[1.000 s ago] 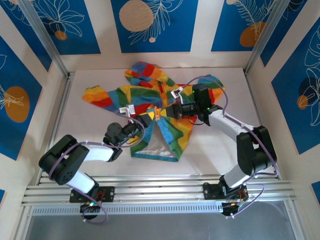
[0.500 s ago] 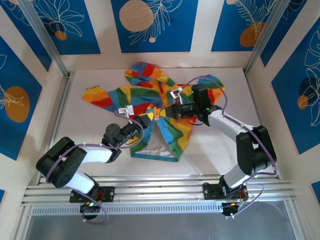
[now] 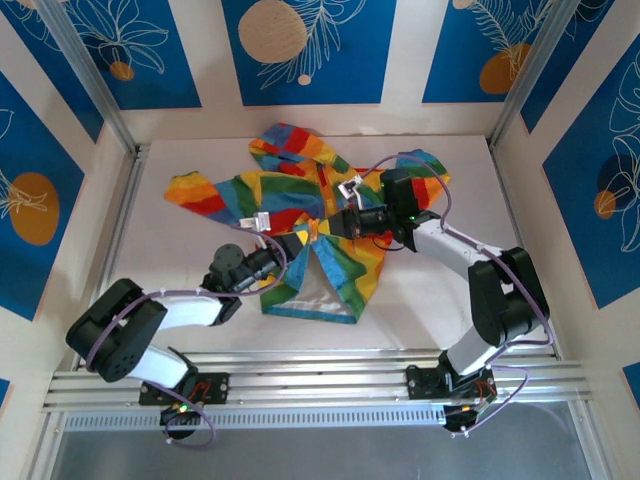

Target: Zip up the jacket

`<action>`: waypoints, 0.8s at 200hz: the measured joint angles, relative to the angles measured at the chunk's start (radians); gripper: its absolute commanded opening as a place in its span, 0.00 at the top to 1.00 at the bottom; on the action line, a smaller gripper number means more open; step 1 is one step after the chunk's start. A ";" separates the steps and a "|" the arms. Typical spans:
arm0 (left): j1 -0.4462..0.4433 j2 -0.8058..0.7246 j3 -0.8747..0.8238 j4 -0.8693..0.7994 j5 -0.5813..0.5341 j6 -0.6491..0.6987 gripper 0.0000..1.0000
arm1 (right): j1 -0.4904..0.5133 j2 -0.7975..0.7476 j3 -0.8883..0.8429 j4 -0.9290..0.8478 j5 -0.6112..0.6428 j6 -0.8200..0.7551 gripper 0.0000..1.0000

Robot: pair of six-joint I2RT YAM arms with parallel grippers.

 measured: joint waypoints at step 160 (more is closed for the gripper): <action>0.009 -0.343 0.116 -0.814 0.044 -0.011 0.46 | 0.020 -0.021 -0.212 0.187 0.059 0.094 1.00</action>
